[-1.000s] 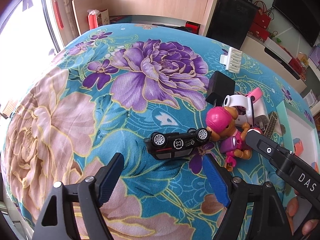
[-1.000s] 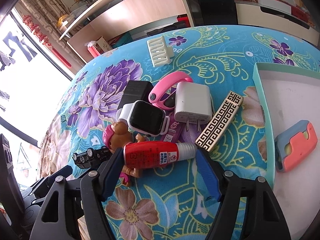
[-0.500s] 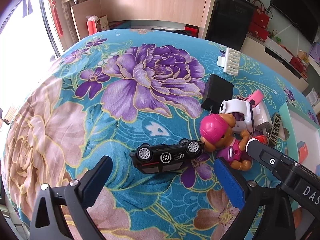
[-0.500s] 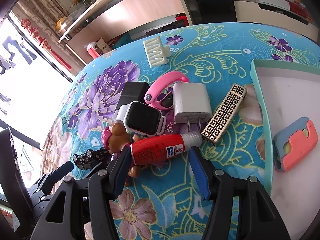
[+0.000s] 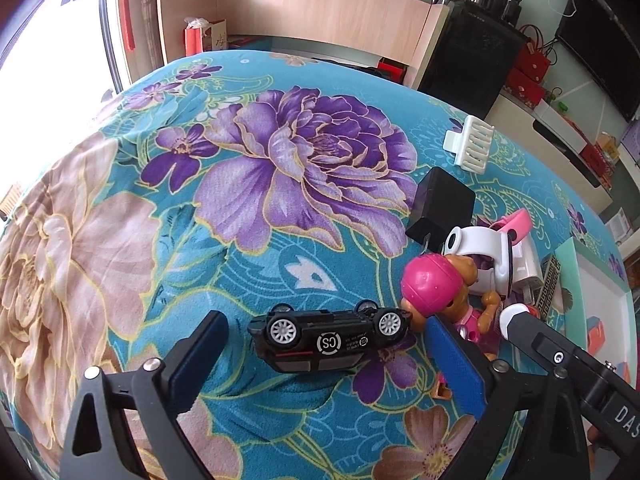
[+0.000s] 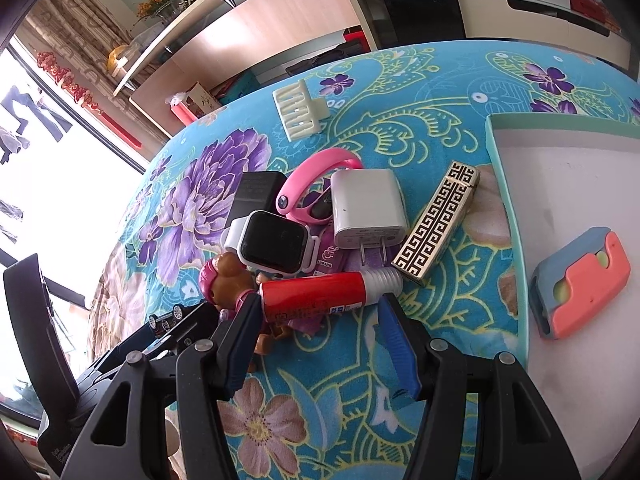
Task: Organize rigid objects
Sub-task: 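Move the right tool toward the red bottle in the pile, then close the right tool around the red bottle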
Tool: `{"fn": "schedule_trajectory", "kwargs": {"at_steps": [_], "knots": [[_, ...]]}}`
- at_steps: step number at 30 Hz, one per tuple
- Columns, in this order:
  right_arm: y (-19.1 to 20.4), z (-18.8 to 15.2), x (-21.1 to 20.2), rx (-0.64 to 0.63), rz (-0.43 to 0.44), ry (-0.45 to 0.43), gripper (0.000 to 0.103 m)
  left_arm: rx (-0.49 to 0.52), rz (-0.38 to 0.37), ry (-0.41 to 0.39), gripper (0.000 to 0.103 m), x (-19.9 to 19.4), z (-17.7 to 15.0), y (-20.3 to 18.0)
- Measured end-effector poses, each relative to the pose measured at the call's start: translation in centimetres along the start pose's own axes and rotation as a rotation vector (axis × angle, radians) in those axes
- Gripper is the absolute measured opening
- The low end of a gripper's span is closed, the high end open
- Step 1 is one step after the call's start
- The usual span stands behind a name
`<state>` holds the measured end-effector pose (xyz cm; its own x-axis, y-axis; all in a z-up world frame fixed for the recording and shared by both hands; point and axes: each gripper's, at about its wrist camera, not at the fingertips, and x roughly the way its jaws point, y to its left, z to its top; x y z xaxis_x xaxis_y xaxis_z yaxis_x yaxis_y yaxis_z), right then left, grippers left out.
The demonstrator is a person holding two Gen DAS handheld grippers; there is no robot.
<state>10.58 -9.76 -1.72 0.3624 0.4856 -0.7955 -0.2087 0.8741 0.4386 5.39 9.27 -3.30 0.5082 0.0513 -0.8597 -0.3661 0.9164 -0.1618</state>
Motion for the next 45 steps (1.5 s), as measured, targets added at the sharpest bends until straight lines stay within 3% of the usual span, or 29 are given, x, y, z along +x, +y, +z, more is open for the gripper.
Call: {"fn": "schedule_trajectory", "kwargs": {"at_steps": [6,11,18,38,45], "knots": [[-0.1,-0.1,0.0,0.000,-0.005,0.004,0.061,-0.014,-0.014,-0.013,0.079,-0.2,0.1,0.3],[-0.1,-0.1,0.1,-0.001,-0.005,0.008,0.061,-0.013,-0.024,-0.010,0.079,-0.4,0.0,0.4],[-0.3,0.1,0.5,-0.008,-0.021,0.006,0.069,-0.024,-0.017,-0.005,0.079,-0.8,-0.2,0.8],[0.2,0.8,2.3,-0.125,-0.053,-0.072,0.070,-0.036,-0.009,0.002,0.079,-0.9,-0.3,1.2],[0.8,0.6,2.2,-0.158,-0.048,-0.059,0.070,-0.038,-0.014,0.002,0.079,-1.0,-0.4,1.3]]}}
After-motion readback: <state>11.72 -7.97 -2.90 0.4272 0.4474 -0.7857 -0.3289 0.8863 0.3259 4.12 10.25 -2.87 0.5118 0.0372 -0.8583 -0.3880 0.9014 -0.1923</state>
